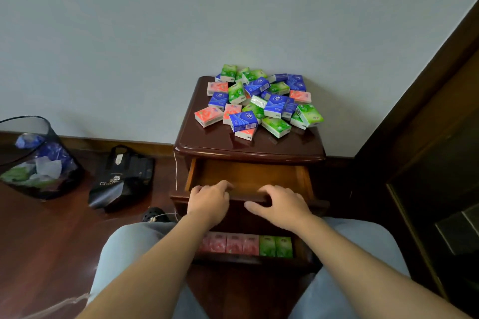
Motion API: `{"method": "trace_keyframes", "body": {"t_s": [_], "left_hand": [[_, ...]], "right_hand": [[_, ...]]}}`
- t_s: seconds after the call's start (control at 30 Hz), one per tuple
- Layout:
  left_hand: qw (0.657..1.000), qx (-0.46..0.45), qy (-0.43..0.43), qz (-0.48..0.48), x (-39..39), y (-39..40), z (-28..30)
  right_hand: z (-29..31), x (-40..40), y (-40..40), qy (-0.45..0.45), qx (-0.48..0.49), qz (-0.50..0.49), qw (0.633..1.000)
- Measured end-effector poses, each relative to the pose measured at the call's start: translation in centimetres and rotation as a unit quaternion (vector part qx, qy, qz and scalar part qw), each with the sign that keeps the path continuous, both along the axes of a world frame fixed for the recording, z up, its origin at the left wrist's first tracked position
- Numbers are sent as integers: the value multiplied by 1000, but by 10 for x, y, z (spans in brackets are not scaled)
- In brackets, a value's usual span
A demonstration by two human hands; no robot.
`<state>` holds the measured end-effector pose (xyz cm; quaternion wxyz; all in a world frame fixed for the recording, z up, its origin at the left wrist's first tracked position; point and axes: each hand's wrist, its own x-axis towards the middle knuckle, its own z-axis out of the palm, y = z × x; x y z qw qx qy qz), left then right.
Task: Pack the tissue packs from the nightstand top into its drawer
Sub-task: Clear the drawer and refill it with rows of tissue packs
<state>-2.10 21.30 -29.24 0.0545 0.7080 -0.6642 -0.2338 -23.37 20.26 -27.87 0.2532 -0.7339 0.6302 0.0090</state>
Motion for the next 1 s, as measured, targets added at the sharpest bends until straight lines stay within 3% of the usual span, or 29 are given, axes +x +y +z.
{"method": "trace_keyframes", "body": {"t_s": [0.1,0.67,0.83,0.93,1.0], "left_hand": [[998,25,-47,-30,-3,23,-5],[997,31,-59,-48,-6,110,-8],[995,59,-55,-51,-10,108,2],[995,89,-20,-43,-9,94,10],[997,71,28,-24,-6,78,20]], "right_hand": [[-6,0,17,94,-18,71,993],[-14,-10,93,32,-2,58,998],[-3,-7,92,74,41,79,993],[9,-9,76,64,80,84,991],[20,-13,58,8,43,59,997]]}}
